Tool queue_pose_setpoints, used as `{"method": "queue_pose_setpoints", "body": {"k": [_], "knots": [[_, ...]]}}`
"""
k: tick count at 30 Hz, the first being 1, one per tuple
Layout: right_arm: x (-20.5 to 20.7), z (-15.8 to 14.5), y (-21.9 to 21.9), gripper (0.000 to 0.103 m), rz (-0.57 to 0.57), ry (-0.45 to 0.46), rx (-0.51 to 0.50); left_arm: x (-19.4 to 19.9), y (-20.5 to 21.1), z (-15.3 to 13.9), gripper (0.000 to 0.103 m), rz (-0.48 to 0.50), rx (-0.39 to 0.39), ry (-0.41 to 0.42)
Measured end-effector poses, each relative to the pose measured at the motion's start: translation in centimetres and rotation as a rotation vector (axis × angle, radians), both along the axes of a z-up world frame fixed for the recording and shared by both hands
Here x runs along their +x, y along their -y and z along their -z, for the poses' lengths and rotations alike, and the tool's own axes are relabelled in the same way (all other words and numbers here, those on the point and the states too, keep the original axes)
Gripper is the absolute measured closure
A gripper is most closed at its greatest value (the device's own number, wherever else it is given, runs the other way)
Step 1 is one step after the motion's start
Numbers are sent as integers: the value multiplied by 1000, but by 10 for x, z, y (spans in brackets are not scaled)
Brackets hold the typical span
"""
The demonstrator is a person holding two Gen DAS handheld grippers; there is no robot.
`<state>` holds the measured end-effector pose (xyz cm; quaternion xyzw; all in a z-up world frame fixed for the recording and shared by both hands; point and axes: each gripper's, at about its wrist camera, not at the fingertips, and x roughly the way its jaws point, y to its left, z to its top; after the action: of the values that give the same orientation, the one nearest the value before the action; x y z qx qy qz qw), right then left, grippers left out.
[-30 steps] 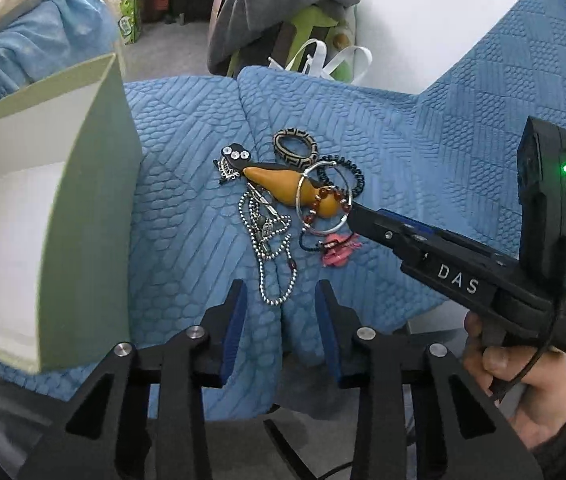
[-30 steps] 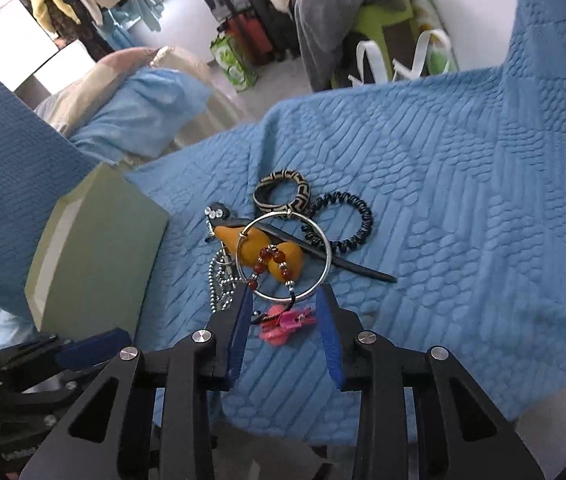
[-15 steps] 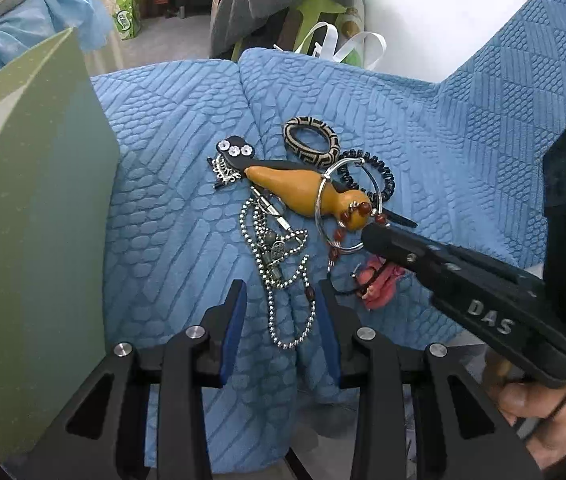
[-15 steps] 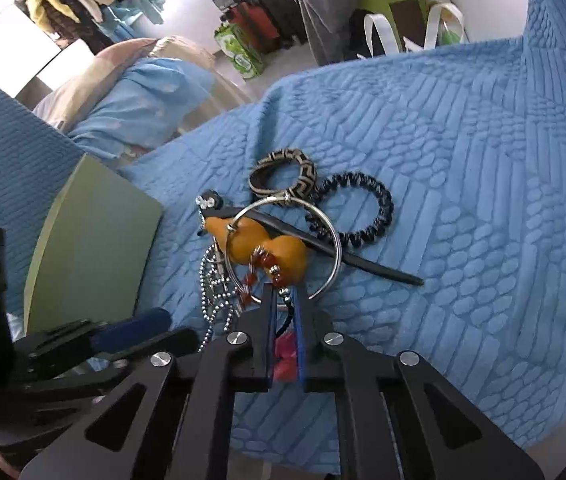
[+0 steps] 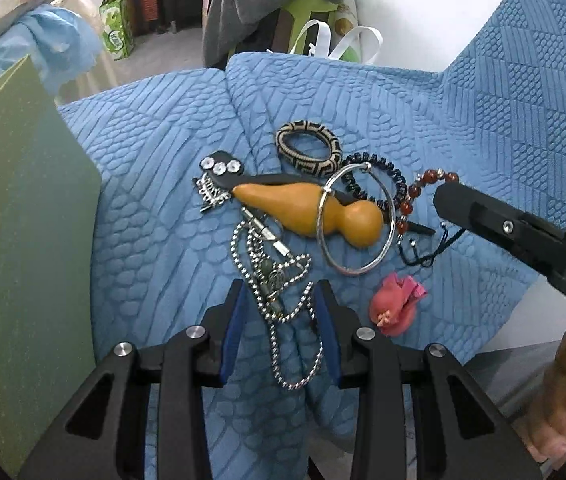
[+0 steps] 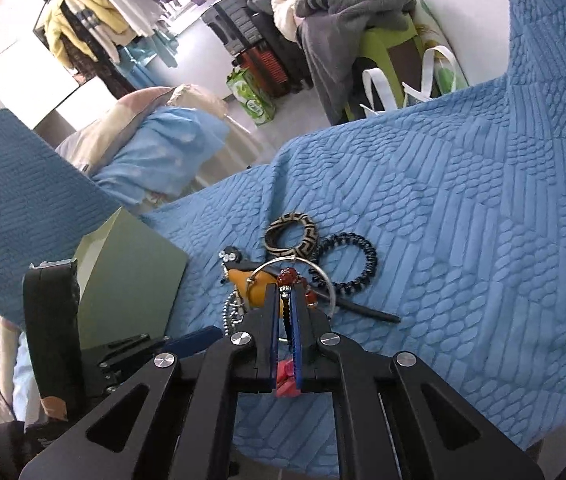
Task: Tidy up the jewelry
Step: 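Grasp the silver chain with the left tool while the right tool grasps the red beaded bracelet, then carry the chain and bracelet with both tools over the green-rimmed box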
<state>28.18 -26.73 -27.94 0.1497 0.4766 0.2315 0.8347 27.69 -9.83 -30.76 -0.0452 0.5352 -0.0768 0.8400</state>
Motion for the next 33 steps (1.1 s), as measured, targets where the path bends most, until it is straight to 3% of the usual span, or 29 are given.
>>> {"method": "queue_pose_setpoints", "body": {"k": [2,4,11,23,33], "knots": [[1,2,1,99,4,-7,-5,1,3,0,72,6,3,8],[1,3,2,99,6,-11,-10,1,6,4,87,9,13,-10],[-4,1,-2,99,-4,-4,-39,-9,-2,-3,99,-22,-12,17],[-24,-15,-10,99,-9,9,-118,-31,-19,-59,99,-56,-103,94],[-40,-72,-19,99,6,59,-143,-46,-49,-128,99,-94,-169,158]]}}
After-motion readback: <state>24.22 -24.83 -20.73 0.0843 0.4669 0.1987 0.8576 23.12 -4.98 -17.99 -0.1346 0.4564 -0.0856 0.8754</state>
